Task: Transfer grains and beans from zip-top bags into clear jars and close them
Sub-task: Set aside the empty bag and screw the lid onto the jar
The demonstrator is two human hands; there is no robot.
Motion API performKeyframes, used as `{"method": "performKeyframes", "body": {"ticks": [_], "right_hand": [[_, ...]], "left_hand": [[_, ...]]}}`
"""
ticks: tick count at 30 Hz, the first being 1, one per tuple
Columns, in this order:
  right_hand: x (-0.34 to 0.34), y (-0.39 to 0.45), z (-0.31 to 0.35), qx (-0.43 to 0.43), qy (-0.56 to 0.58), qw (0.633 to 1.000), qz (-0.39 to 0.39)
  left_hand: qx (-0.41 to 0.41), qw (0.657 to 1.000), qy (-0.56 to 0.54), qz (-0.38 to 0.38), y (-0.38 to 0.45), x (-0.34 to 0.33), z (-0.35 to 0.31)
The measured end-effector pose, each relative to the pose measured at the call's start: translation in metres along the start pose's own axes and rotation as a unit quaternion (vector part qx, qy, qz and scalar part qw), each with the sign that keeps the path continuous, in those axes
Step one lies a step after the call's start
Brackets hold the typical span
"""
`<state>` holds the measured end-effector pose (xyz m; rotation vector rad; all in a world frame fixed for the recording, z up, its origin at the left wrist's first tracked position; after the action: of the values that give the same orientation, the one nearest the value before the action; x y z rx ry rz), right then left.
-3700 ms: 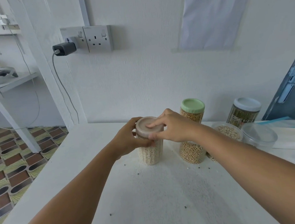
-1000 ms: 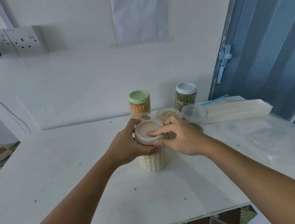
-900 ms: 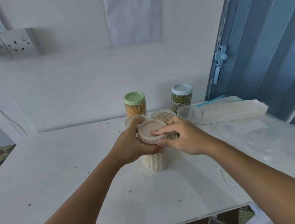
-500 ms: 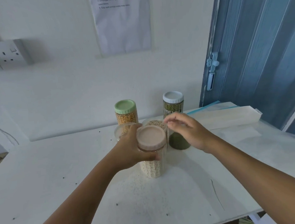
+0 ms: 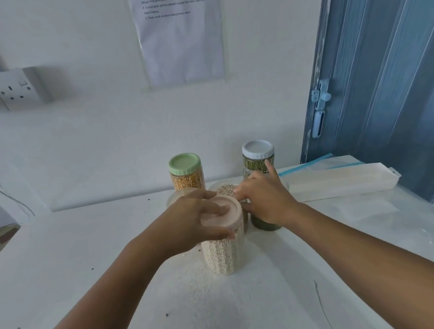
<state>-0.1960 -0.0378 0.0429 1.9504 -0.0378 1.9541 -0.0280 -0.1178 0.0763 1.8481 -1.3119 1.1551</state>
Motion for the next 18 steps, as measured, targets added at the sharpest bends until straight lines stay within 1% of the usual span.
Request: {"method": "performKeyframes", "body": {"ticks": [7,10,18], "right_hand": [[-0.006,0.022,-0.007,0.004,-0.029,1.000,-0.009],[-0.008,0.034,-0.007,0.008,-0.052,0.999,0.001],[-0.011,0.063,-0.011,-0.021,-0.079,0.996,-0.018]], "left_hand": [[0.005,1.000,-0.002,0.004,0.001,0.001,-0.001],[0.002,1.000,-0.008,0.001,0.001,0.000,0.001],[0.003,0.999,-0.031,-0.002,0.003,-0.001,0.002]]}}
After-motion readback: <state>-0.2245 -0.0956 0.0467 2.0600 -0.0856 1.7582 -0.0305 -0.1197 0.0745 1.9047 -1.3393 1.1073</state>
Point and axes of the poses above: each hand's wrist, its own y-axis towards the middle knuckle, its own x-axis out of the back of the hand, z = x × y, the point moved 6 cm from there along y, towards the middle knuckle, and after that the axes turned 1 degree about x, right-handed, at the moved point
